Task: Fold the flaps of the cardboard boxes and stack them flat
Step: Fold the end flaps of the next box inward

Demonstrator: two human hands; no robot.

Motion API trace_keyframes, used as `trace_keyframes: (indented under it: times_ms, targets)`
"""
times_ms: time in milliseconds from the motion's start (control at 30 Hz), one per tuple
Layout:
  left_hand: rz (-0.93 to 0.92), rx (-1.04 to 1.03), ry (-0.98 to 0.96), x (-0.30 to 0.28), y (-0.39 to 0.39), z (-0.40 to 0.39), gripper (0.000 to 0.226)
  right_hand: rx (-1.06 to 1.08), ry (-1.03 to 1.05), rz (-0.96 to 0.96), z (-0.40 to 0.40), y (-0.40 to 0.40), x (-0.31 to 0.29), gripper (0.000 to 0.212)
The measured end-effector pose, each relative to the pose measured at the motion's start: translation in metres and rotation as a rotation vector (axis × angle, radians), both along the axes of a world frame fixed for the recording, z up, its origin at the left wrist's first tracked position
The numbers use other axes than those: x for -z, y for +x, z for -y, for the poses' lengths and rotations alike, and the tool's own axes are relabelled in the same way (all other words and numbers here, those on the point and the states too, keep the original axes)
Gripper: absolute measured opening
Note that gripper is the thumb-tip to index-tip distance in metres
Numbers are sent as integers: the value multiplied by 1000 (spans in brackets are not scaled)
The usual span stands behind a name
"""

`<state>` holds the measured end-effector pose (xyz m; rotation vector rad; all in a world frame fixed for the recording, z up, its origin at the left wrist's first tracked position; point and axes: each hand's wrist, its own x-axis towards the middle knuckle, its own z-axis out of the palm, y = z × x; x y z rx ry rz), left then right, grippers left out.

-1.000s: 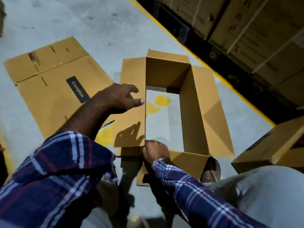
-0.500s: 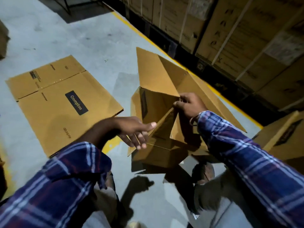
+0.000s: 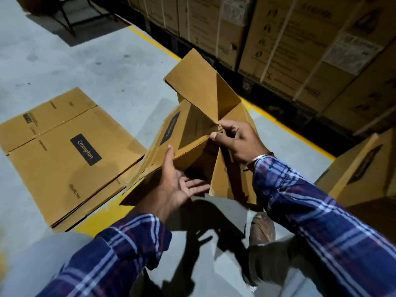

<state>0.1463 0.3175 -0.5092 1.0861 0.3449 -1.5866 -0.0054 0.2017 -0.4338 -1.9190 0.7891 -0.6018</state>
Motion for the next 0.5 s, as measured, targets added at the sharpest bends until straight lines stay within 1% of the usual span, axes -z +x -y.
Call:
trace_keyframes:
  times_ms: [100,167,233,333,433,500]
  targets:
    - [8,-265,-62,-1,9,17,72,-76,37,21,2,-6,-4,14]
    - [13,-402,-145,-8,20,27,52,-150,45,47,1,-11,-10,16]
    - [41,-438,-208,-16,32,34,41,-169,-26,15,4,-17,-9,20]
    - [94,-405,-236,-21,41,40,24,-151,-253,-149,13,-27,-3,23]
    - [118,-403,-226,-23,41,41,20,-115,-397,-312,18,-35,-2,24]
    - [131,-415,-210,-22,40,41,20,-99,-504,-403,16,-37,-5,20]
